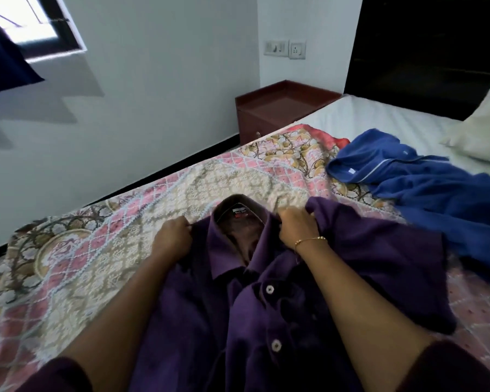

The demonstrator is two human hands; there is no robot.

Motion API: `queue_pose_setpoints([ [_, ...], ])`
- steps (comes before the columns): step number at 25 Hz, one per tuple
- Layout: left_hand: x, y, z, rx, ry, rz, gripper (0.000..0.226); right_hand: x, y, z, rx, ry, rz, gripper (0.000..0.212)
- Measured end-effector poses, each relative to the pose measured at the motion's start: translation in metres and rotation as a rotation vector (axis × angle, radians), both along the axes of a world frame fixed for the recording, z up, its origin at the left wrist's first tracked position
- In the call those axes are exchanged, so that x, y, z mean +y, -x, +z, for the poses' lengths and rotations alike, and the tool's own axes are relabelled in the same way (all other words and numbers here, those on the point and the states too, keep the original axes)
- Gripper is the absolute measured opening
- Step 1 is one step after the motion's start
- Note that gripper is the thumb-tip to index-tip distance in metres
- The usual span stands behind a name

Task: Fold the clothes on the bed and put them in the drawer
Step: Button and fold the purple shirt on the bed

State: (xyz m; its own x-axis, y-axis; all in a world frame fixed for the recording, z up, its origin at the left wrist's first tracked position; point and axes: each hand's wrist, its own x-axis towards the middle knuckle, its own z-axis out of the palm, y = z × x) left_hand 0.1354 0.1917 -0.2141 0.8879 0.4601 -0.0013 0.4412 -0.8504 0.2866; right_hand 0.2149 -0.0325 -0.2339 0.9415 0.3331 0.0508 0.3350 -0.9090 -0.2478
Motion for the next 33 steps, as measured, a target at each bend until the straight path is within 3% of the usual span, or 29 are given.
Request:
queue_pose_setpoints([
  [3,-0.019,0.010,0.038,-0.143,0.062,0.091,0.021,-0.012,0.014,0.034,-0.019,-0.039,-0.005,0.023],
  [6,-0.048,0.011,0.110,-0.268,-0.047,0.105,0.022,-0.039,0.021,0.099,-0.109,-0.166,0.039,0.025],
  [9,-0.094,0.030,0.188,-0.392,-0.141,0.046,0.031,-0.087,0.031,0.170,-0.137,-0.330,0.164,0.021],
  [11,-0.115,0.050,0.228,-0.394,-0.209,-0.051,0.039,-0.116,0.042,0.210,-0.135,-0.393,0.226,0.006],
  [15,-0.139,0.090,0.319,-0.514,-0.246,-0.193,0.021,-0.167,0.062,0.309,-0.175,-0.454,0.265,0.006],
  [17,-0.148,0.107,0.377,-0.670,-0.261,-0.145,0.012,-0.179,0.067,0.366,-0.214,-0.485,0.284,0.014],
  [20,-0.156,0.130,0.454,-0.843,-0.268,-0.031,0.017,-0.174,0.071,0.441,-0.291,-0.514,0.324,0.014],
  [27,-0.145,0.210,0.605,-1.113,-0.237,0.281,0.028,-0.127,0.119,0.611,-0.323,-0.922,0.329,0.011],
  [30,-0.145,0.242,0.643,-1.123,-0.526,0.258,0.024,-0.118,0.140,0.654,-0.471,-0.935,0.368,0.012],
  [33,-0.119,0.300,0.667,-0.914,-0.905,0.035,0.038,-0.105,0.167,0.689,-0.618,-0.914,0.381,0.014],
])
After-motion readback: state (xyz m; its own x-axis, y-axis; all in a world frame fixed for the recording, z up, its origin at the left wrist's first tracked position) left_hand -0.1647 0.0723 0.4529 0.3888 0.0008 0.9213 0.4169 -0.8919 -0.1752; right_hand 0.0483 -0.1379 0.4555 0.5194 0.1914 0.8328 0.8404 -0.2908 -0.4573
